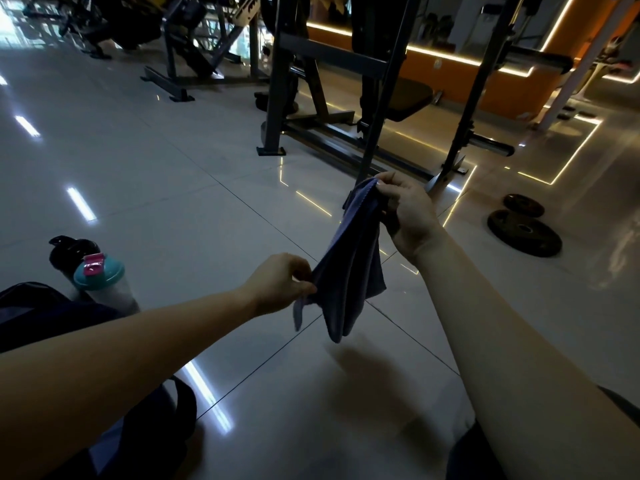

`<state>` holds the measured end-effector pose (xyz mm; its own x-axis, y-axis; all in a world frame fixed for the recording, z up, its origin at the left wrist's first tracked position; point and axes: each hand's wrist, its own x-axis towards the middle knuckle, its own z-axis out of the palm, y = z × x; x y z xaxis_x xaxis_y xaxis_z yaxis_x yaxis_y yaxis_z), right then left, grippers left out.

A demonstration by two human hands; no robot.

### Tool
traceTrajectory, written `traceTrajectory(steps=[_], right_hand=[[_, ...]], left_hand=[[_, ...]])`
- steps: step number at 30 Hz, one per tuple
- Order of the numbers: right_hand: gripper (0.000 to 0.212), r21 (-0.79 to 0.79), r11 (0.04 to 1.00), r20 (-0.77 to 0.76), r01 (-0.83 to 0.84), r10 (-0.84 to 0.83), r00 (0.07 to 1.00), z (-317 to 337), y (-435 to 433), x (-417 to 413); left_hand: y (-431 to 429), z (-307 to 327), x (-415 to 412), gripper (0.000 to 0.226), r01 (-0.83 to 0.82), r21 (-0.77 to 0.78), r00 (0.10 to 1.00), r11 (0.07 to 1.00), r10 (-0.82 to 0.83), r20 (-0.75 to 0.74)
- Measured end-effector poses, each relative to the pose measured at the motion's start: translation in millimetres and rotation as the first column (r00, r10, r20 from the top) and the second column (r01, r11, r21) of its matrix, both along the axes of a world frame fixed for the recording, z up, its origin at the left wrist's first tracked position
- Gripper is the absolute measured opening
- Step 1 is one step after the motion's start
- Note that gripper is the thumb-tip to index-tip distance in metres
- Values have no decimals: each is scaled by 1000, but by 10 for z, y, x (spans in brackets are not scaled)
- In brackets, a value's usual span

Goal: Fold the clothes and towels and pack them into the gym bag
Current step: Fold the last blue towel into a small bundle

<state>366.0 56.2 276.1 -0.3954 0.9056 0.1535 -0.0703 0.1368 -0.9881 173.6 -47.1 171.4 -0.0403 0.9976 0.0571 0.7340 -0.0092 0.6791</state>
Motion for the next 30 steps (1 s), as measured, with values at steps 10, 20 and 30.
traceTrajectory(steps=[10, 20, 30], right_hand=[[18, -339, 938, -256, -77, -13, 967, -19, 46, 345], [20, -410, 867, -438, -283, 85, 895, -43, 48, 397], [31, -436, 847, -210, 304, -424, 881, -10, 114, 530]], left_hand=[[46, -206, 34, 17, 10, -78, 975, 997, 7, 221], [110, -344, 357, 2, 287, -230, 879, 930, -159, 450], [72, -339, 343, 14, -102, 34, 969, 994, 91, 231]])
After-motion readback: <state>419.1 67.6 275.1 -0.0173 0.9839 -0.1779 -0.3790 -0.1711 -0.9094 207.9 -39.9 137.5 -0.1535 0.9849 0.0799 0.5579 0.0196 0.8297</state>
